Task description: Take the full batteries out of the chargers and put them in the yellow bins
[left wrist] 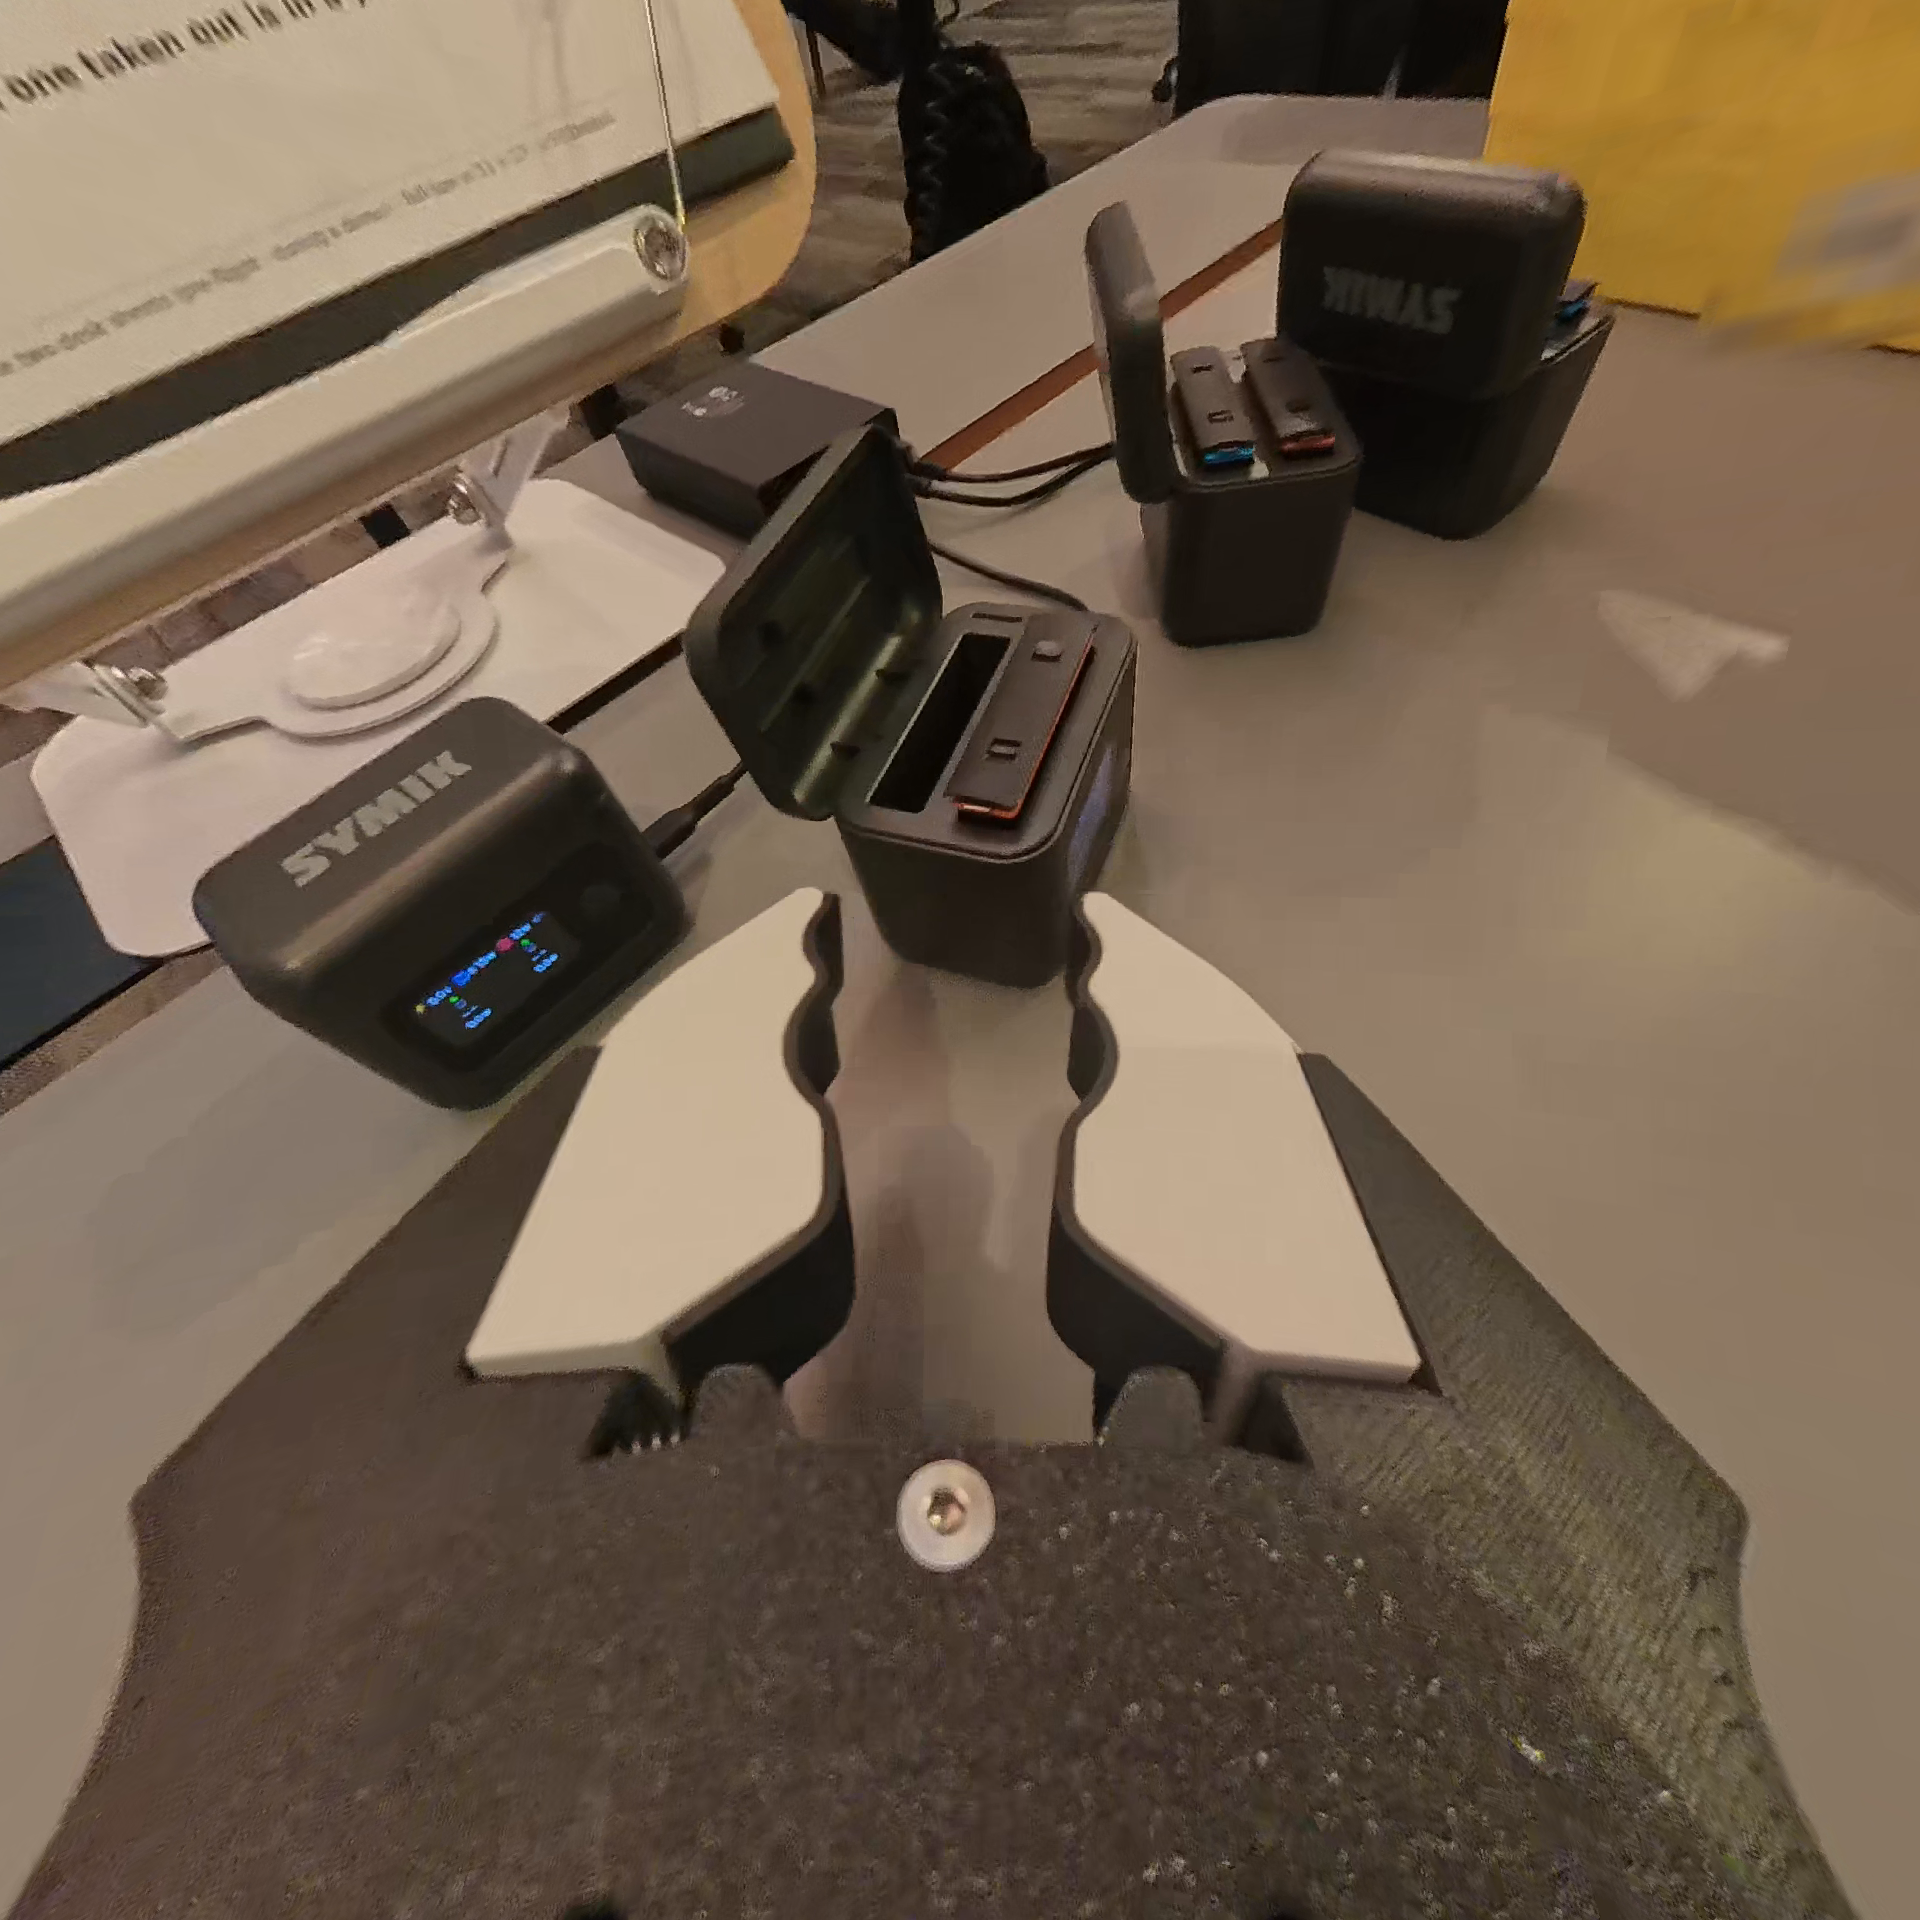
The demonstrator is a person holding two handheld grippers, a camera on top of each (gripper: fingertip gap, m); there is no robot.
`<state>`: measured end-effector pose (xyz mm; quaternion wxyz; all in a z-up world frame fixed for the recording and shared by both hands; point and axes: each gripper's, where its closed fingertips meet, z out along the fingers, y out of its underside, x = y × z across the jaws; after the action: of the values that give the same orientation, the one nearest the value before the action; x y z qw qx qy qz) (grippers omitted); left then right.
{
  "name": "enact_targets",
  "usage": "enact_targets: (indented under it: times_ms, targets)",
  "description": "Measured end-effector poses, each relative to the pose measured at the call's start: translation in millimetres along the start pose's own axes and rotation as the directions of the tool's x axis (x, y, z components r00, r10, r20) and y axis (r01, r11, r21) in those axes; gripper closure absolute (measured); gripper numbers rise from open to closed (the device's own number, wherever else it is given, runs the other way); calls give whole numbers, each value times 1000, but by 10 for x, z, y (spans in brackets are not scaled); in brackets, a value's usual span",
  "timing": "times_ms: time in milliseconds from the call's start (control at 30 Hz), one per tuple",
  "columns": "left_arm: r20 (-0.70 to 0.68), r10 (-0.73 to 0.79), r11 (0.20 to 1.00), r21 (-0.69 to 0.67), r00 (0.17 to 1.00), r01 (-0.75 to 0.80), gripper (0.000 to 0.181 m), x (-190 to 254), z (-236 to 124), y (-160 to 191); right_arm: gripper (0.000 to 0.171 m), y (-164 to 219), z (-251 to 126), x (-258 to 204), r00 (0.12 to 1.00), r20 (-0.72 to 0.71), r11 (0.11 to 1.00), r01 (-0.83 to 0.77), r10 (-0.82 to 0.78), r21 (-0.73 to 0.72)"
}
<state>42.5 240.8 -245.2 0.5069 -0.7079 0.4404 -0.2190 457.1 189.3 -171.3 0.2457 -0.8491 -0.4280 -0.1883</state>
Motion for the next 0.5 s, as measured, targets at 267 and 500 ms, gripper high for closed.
enact_targets:
  times_ms: [267, 500]
  targets:
    - [-88, -61, 973, -229, 994, 39, 100, 28, 350, 229, 146, -945, -565, -461, 999, 44, 955, -12, -1, 296]
    - [-73, -15, 961, -275, 997, -5, 121, -113, 481, 271, 146, -1425, -671, -984, 988, 95, 927, 82, -126, 367]
